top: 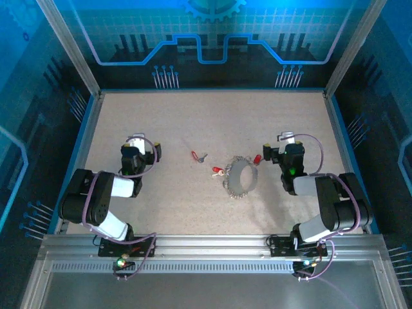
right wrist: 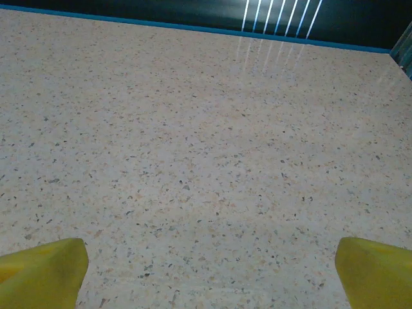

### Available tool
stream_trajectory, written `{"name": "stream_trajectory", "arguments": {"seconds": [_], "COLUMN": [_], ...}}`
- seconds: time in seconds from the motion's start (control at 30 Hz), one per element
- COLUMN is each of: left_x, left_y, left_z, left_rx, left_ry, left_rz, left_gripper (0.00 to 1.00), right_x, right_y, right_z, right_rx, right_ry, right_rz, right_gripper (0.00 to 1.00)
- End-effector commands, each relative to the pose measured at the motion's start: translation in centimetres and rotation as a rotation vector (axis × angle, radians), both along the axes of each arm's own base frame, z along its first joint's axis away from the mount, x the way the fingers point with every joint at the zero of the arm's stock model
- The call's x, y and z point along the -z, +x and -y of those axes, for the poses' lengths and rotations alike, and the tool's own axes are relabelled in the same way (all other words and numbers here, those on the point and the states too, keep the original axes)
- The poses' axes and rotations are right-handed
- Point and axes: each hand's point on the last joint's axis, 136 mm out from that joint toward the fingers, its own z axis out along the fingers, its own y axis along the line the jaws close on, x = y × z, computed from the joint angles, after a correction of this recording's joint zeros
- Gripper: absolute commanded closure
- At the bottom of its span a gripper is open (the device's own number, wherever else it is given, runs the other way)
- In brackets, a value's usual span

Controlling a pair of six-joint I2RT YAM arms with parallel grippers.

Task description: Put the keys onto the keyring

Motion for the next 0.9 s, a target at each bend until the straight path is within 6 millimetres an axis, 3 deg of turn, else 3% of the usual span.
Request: {"name": "stream_trajectory", "arguments": {"seconds": [0.0,0.7,0.77,0.87], "left_x": [-0.9,-1.0,-1.8,-4.6], "left_y": [0.6,0.6,0.2,-0.8], "left_z": [-0.1,-0.1,0.3,0.6], "left_rx": [-0.003,0.002,0.022,0.012], "left_ry": [-0.023,-0.026,-0.013,0.014], "left_rz": [0.026,0.029,0.042,0.064], "left_gripper": [0.01,0.01,0.01,0.01], "right_x": [-0.8,-0.8,-1.6,-3.7], "right_y": [0.6,0.4,-0.1,-0.9], "right_z": [0.1,0.2,-0.2,-0.2], "right_rx": [0.009,-0.015,-0.043,-0.048], "right_ry": [0.017,0.045,0.048,0.044], "right_rz": [0.024,0.025,0.051,0.083], "right_gripper": [0.00,0.00,0.00,0.00]}}
